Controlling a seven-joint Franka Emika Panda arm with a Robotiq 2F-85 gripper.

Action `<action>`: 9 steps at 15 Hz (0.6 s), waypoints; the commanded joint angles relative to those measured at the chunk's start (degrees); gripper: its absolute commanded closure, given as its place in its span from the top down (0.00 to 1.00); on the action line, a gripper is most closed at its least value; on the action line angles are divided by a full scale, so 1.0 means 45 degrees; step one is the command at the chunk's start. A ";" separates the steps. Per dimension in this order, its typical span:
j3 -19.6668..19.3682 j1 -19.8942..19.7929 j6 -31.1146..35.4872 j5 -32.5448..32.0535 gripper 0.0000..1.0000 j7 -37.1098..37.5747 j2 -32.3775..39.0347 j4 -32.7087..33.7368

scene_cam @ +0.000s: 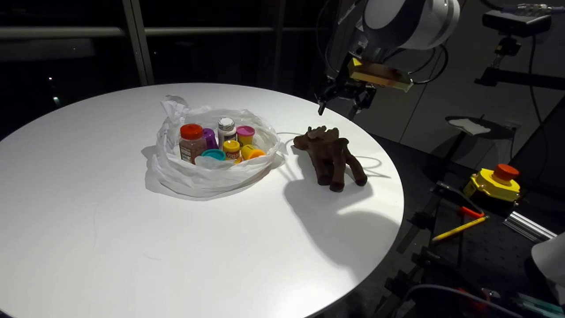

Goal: Put the contents on the table inside the plastic bag.

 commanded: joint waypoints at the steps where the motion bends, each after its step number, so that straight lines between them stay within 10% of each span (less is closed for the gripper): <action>1: 0.0649 -0.0513 -0.0229 0.1269 1.00 -0.0197 0.0817 0.1264; 9: 0.0255 -0.0333 -0.0967 0.1225 1.00 0.0348 0.3005 0.3193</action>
